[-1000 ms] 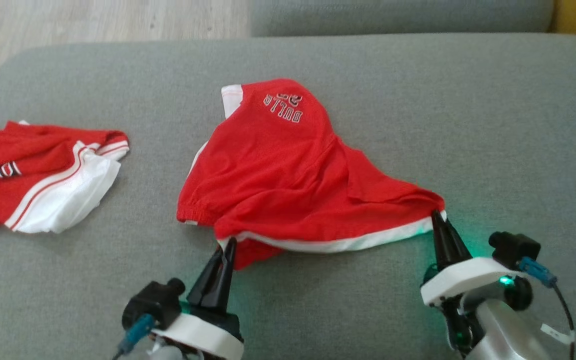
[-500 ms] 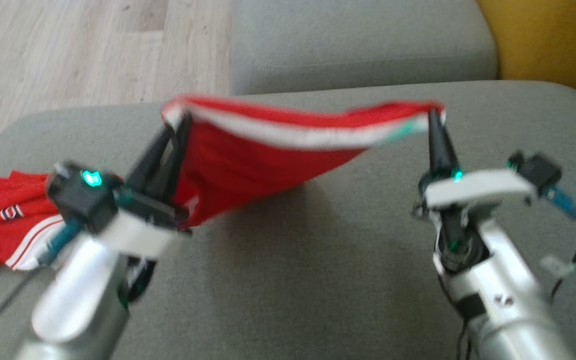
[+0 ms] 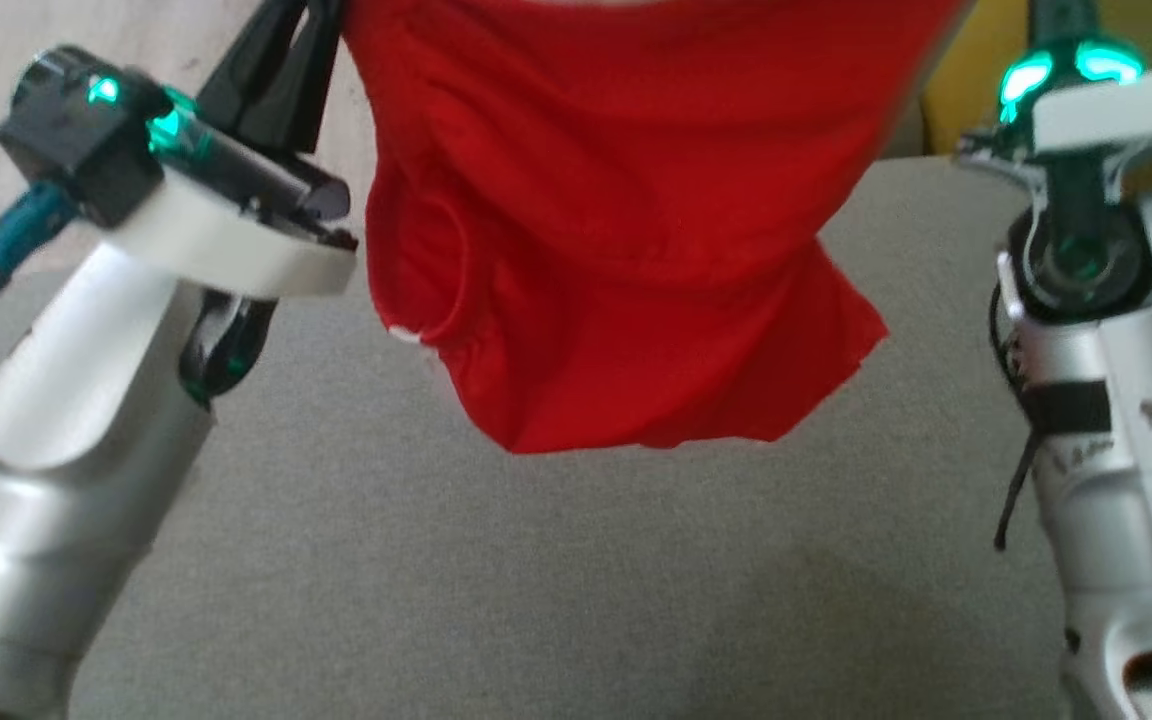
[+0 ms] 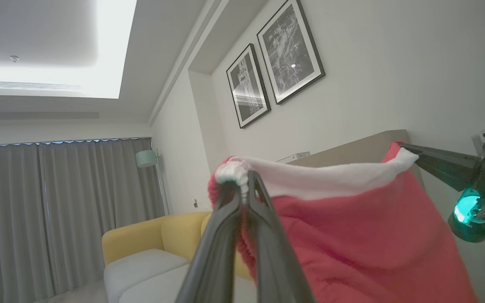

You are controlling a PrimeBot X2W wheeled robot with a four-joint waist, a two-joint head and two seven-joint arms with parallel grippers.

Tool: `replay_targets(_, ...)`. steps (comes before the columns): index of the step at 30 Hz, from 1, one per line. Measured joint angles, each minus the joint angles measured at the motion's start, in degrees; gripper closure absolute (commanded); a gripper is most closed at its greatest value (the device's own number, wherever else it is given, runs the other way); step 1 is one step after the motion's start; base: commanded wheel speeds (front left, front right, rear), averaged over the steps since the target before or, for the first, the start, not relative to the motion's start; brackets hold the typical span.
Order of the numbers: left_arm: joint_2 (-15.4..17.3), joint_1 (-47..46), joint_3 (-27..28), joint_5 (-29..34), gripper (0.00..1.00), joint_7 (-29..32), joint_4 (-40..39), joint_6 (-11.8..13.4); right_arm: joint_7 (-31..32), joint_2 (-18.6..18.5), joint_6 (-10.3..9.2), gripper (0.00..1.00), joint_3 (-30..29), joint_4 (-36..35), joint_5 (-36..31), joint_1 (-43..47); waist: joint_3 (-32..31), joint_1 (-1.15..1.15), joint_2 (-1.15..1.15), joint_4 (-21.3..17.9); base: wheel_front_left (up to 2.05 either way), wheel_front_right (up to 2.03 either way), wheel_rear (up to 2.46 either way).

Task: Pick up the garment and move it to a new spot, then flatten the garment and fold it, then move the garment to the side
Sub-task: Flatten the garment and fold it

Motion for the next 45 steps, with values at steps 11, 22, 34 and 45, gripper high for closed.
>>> replay_targets(11, -1.34, -6.64, -0.44, -0.07, 1.0, 0.01, 12.92, 0.0, -3.54, 2.01, 0.0, 1.0, -2.25, 16.48, -11.02, -12.12, 7.62, 0.02, 0.0, -0.98, 0.0, 0.0, 0.0)
replay_targets(22, -7.01, -15.53, 13.04, 7.93, 1.0, -0.02, 14.66, 0.02, -11.96, 2.1, 0.0, 1.0, 1.57, 21.82, -12.57, -26.95, 17.17, 0.02, 0.0, -0.51, 0.0, 0.0, 0.0)
replay_targets(34, -13.55, 15.88, 18.11, 5.42, 1.0, 0.02, 18.03, 0.01, -12.13, 2.31, 0.0, 1.0, 12.92, 17.69, -4.06, 5.57, 18.32, 0.0, 0.0, -1.03, 0.0, 0.0, 0.0)
replay_targets(45, -18.58, 40.77, 22.96, 4.59, 1.0, 0.09, 10.92, 0.0, -11.8, 0.27, 0.0, 1.0, 14.35, 8.05, 3.49, 31.66, 10.07, -0.02, 0.0, -1.31, 0.0, 0.0, 0.0)
